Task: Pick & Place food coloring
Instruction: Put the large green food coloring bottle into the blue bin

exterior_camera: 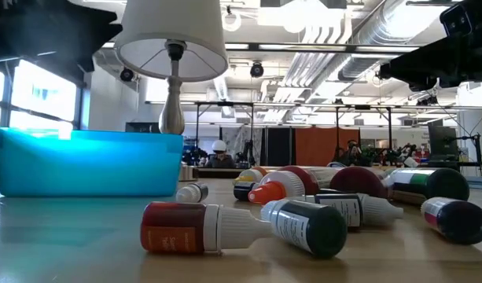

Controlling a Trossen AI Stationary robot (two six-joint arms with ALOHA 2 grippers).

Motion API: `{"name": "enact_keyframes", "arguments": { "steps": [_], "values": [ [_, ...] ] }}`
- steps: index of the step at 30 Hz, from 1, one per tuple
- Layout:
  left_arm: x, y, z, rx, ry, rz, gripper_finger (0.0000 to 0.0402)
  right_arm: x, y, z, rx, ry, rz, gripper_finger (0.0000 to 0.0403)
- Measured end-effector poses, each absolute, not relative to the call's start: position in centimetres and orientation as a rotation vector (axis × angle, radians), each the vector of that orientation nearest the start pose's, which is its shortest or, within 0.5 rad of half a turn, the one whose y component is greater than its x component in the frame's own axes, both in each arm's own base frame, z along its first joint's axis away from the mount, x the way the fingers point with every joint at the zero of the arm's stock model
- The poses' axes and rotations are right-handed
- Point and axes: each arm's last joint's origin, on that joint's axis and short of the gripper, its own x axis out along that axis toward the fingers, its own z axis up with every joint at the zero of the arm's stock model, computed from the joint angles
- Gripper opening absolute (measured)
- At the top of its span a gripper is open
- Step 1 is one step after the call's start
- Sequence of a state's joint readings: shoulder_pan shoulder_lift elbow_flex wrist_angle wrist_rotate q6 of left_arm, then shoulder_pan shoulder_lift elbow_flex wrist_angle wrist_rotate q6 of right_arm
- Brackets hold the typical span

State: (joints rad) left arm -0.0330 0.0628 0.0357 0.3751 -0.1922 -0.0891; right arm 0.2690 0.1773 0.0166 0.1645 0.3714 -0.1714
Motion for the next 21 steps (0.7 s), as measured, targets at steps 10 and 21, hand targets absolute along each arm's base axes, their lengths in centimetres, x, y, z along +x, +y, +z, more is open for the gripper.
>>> {"name": "enact_keyframes", "arguments": {
  "steps": [10,21],
  "values": [
    [9.5,0.5,20.1,-0.184,-0.304,0.233,0.0128,10.5,2.1,18.1,-0.052,-0.107,-0.008,0.0144],
    [9.2,0.9,20.4,-0.212,-0.346,0.368,0.0128,10.0,1.1,19.7,-0.179,-0.224,-0.353,0.0144]
  ]
}}
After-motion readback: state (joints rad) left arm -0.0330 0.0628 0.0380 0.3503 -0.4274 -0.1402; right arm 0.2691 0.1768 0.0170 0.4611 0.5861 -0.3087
